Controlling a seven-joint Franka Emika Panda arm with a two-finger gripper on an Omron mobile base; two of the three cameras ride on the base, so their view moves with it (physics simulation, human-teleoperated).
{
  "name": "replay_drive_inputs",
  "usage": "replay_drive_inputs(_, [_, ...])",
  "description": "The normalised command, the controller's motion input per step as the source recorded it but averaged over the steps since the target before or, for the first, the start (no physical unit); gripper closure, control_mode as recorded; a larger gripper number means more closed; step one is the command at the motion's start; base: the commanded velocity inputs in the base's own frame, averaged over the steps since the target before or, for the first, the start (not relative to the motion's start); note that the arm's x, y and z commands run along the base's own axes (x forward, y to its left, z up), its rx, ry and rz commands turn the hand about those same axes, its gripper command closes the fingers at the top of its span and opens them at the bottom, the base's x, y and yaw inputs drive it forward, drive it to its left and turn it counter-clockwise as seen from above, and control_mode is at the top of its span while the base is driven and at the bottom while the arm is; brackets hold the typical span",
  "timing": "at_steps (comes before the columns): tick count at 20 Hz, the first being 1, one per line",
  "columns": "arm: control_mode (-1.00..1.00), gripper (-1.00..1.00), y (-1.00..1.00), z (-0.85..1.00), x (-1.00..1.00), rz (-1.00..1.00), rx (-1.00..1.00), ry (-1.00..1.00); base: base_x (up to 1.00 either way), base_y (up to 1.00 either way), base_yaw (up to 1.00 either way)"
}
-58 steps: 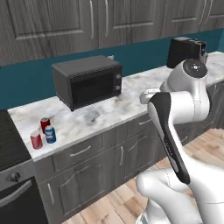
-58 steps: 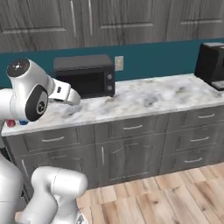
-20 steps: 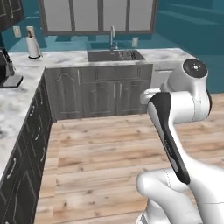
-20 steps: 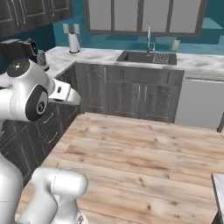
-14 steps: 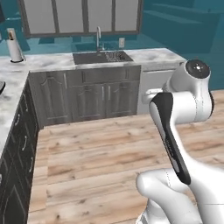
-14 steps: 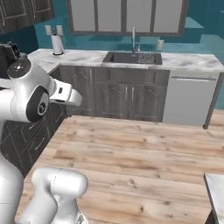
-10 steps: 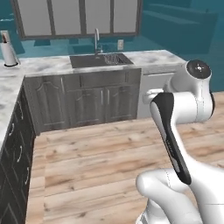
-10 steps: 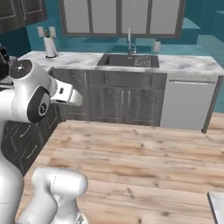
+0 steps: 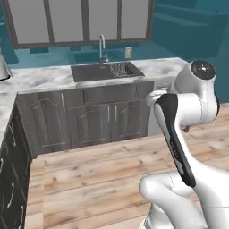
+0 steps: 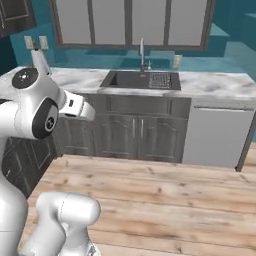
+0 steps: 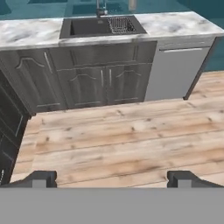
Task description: Four empty soda cans are scattered around the kitchen. Gather all the cans and cluster them next to the stove for recycling.
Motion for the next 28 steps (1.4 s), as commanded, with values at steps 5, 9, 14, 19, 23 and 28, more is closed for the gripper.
replay_drive_inputs(5, [1.00, -1.00, 0.00, 0.00, 0.00, 0.00, 0.00, 0.00, 0.11, 0.05, -0.46])
replay_drive_inputs(9, [1.00, -1.00, 0.00, 0.00, 0.00, 0.00, 0.00, 0.00, 0.00, 0.02, -0.50])
replay_drive_inputs(14, [1.00, -1.00, 0.00, 0.00, 0.00, 0.00, 0.00, 0.00, 0.00, 0.00, -0.50])
replay_drive_inputs(19, [1.00, -1.00, 0.00, 0.00, 0.00, 0.00, 0.00, 0.00, 0.40, -0.08, -0.27])
replay_drive_inputs(23, [1.00, -1.00, 0.00, 0.00, 0.00, 0.00, 0.00, 0.00, 0.82, -0.03, -0.16])
replay_drive_inputs(28, [1.00, -1.00, 0.00, 0.00, 0.00, 0.00, 0.00, 0.00, 0.77, -0.01, -0.19])
